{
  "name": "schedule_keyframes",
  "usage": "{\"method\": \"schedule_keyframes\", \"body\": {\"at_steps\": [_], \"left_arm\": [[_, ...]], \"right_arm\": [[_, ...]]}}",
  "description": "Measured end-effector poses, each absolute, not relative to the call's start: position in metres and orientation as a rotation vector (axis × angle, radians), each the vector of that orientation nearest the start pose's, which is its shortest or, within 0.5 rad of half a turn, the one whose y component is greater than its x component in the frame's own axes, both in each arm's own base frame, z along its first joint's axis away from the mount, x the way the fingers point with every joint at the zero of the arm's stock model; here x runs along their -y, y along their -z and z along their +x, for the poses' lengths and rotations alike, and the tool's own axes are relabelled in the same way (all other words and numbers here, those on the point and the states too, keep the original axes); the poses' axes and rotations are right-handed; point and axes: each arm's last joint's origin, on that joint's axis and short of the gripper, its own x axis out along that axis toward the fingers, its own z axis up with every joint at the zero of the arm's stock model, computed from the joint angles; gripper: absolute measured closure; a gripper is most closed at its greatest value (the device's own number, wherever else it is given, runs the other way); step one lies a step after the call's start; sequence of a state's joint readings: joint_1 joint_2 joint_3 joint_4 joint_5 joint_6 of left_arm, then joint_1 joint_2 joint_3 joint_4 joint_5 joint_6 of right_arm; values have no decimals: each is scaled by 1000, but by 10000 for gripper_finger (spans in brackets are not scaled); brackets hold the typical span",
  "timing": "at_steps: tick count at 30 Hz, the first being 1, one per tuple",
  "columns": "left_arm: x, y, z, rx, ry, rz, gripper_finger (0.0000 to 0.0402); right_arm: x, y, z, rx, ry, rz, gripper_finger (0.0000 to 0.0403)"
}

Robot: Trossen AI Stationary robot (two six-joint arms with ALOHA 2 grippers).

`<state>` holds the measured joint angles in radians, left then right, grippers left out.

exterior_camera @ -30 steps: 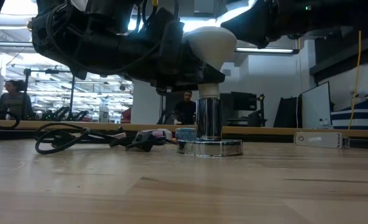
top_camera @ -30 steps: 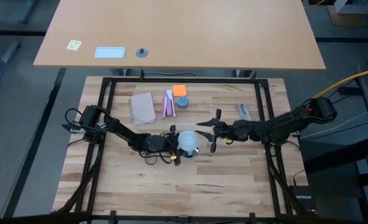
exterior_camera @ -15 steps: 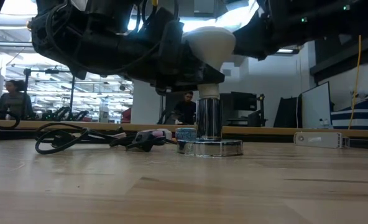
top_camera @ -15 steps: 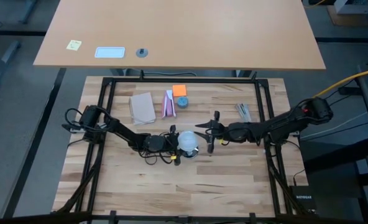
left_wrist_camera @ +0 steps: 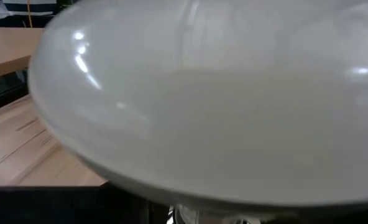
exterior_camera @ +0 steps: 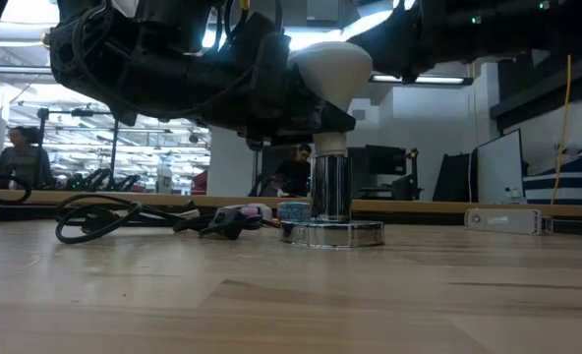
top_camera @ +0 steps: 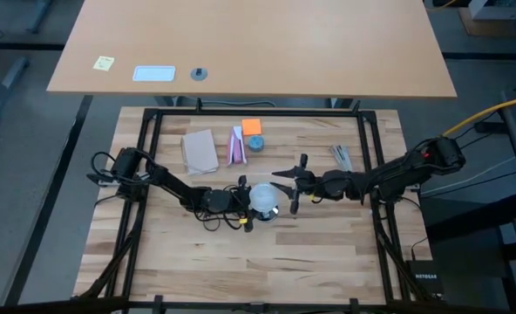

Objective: Screw lightbulb
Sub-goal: Insert the lightbulb into the lamp

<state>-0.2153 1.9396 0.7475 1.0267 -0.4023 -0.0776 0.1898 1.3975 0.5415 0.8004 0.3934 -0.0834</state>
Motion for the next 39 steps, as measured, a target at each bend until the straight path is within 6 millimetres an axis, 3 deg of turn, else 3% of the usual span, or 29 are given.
{"method": "schedule_keyframes", "body": {"at_steps": [6,13,39], "left_arm": [[65,-128,349,-160,-195,-45,235],[64,-126,348,-182,-204,-94,235],[64,-120,347,-238,-204,-66,235]], "right_arm": [[-44,-222,279,-83,150,-104,260],[-45,-221,283,-173,129,-128,260],[-46,-216,282,-236,97,-111,260]]}}
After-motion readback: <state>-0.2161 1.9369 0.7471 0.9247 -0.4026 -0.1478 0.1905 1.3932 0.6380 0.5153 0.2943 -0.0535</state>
